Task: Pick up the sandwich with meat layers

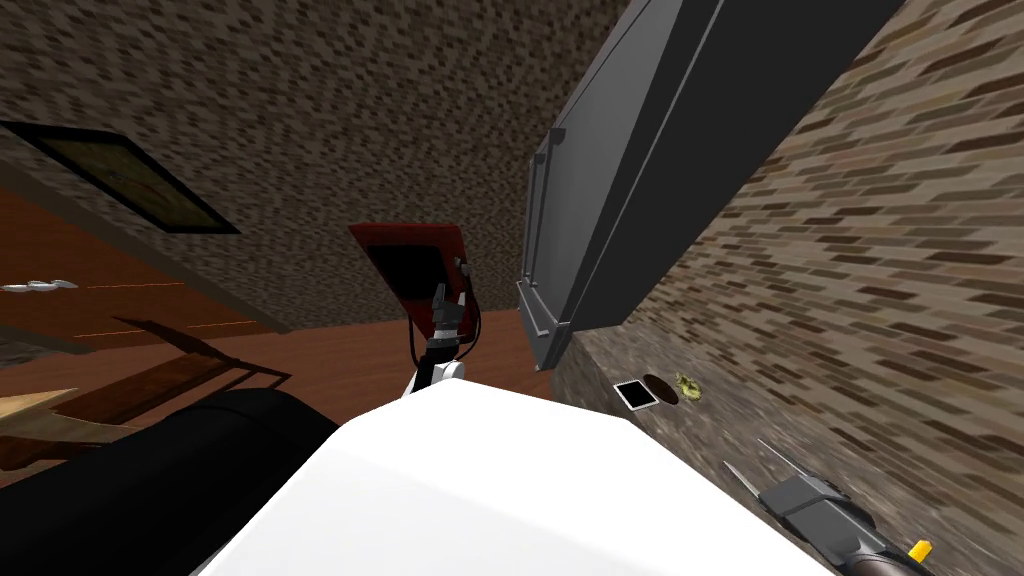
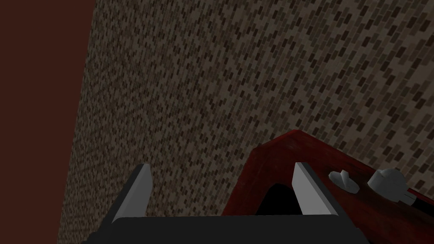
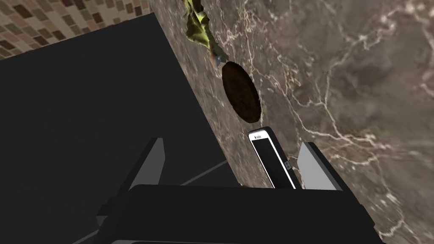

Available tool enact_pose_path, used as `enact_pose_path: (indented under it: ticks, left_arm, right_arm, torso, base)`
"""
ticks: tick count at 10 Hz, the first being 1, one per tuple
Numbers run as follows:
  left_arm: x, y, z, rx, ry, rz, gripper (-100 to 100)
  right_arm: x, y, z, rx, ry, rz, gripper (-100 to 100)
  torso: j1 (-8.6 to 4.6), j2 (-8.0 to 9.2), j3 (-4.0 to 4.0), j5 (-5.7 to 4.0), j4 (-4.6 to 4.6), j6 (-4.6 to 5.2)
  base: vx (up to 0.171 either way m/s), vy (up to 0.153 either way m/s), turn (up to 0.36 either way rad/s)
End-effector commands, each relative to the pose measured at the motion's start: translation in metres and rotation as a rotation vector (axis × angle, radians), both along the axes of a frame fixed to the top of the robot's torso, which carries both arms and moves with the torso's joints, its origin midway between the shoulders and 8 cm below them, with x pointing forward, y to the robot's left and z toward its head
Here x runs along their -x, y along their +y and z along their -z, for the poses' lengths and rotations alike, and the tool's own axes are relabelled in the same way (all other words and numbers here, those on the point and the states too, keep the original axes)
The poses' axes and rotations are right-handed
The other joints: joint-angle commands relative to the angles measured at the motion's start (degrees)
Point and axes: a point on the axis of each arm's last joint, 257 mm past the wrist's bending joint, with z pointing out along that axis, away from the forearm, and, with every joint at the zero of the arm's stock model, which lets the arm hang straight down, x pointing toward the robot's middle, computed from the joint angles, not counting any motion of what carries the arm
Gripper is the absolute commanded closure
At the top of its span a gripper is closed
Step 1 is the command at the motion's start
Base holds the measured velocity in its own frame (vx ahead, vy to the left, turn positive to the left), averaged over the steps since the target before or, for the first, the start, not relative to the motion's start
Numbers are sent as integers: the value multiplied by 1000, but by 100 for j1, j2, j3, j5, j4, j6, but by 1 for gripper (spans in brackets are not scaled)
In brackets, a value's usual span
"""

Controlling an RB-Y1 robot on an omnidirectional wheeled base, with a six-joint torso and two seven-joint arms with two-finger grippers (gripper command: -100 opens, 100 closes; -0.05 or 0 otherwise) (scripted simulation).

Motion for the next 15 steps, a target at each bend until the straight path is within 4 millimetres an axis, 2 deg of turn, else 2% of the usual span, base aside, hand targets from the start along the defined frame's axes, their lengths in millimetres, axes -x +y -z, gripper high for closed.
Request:
enact_pose_path:
  ticks: [1, 2, 3, 5, 6, 8, 9, 11, 12, 14, 15]
  left_arm:
    - [0, 0, 0, 0, 0, 0, 0]
    - [0, 0, 0, 0, 0, 0, 0]
    - [0, 0, 0, 0, 0, 0, 0]
    - [0, 0, 0, 0, 0, 0, 0]
    - [0, 0, 0, 0, 0, 0, 0]
    - [0, 0, 0, 0, 0, 0, 0]
    - [0, 0, 0, 0, 0, 0, 0]
    - [0, 0, 0, 0, 0, 0, 0]
    - [0, 0, 0, 0, 0, 0, 0]
    - [0, 0, 0, 0, 0, 0, 0]
    - [0, 0, 0, 0, 0, 0, 0]
  right_arm:
    - [2, 1, 0, 28, 24, -50, -100]
    - [2, 5, 2, 40, 31, -76, -100]
    - [11, -3, 3, 66, 73, -115, -100]
    - [11, 6, 6, 88, 91, -171, -100]
    - [21, -1, 7, 110, 136, -211, -100]
    - [22, 7, 10, 128, 152, -262, -100]
    - [32, 0, 12, 146, 201, -303, -100]
    - [35, 8, 16, 160, 218, -350, -100]
    - [46, 1, 17, 175, 271, -395, -100]
    - [49, 7, 21, 186, 285, -434, -100]
    - [62, 1, 23, 198, 342, -479, -100]
  torso:
    - [0, 0, 0, 0, 0, 0]
    - [-3, 1, 0, -1, 0, 7]
    - [1, 9, 5, -1, 2, 9]
    - [-4, -2, -1, -2, 0, 6]
    - [1, 5, 2, -1, 1, 9]
    - [-5, -1, -1, -2, 0, 8]
    - [3, 4, 2, -1, 1, 10]
    - [-3, -4, -3, -2, -1, 7]
    - [1, 2, 1, -1, 1, 11]
    - [-4, -5, -4, -3, -1, 8]
    - [4, 4, 2, -1, 1, 11]
  base:
    - [35, -36, 133]
    - [11, -25, -22]
    - [31, -30, 204]
    - [34, -34, 75]
    - [35, -36, 224]
    - [31, -33, 51]
    - [42, -28, 179]
    - [35, -38, 75]
    - [55, -44, 162]
    - [30, -35, 65]
    - [43, -39, 161]
